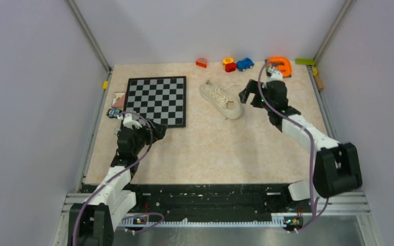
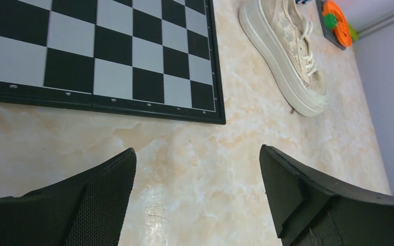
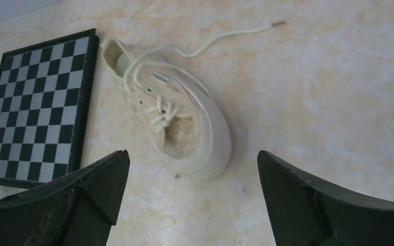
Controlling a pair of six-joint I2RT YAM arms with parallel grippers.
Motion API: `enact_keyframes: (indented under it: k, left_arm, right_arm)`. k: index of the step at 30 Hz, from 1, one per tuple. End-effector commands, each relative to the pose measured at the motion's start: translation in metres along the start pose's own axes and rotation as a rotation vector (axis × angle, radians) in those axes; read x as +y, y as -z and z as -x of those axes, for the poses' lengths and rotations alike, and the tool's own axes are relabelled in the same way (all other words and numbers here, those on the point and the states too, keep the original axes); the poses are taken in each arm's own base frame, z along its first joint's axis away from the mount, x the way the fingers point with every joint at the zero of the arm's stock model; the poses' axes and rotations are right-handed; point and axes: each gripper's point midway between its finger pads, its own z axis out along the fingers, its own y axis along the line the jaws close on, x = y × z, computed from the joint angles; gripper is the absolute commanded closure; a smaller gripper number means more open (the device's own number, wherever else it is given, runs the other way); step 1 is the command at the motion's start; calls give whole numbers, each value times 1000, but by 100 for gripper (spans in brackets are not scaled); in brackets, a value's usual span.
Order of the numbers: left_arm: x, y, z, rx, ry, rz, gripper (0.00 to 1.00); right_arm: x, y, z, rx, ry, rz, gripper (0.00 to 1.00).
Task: Tie the shoes
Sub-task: Move the shoe to the center of the board.
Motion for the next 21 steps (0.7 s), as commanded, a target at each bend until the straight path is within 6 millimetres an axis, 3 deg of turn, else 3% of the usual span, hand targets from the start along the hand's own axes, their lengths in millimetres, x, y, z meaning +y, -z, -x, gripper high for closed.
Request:
enact_keyframes:
  k: [1, 5, 11, 17, 21]
  left_arm:
    - [-38, -3, 21, -27, -33, -167, 8]
    - [-41, -3, 20, -19, -31, -177, 11]
    - [-42, -1, 20, -25, -40, -186, 12]
    - [-55, -1, 15, 8, -38, -265, 12]
    - [-58, -2, 14, 18, -39, -281, 14]
  right_arm:
    - [59, -46, 28, 21, 103, 87, 5]
    - [84, -87, 30, 57, 151, 165, 11]
    - [101, -141, 34, 96, 262, 213, 19]
    - [113, -180, 18, 125, 390, 230, 23]
    - [117, -200, -7, 168, 438, 244, 28]
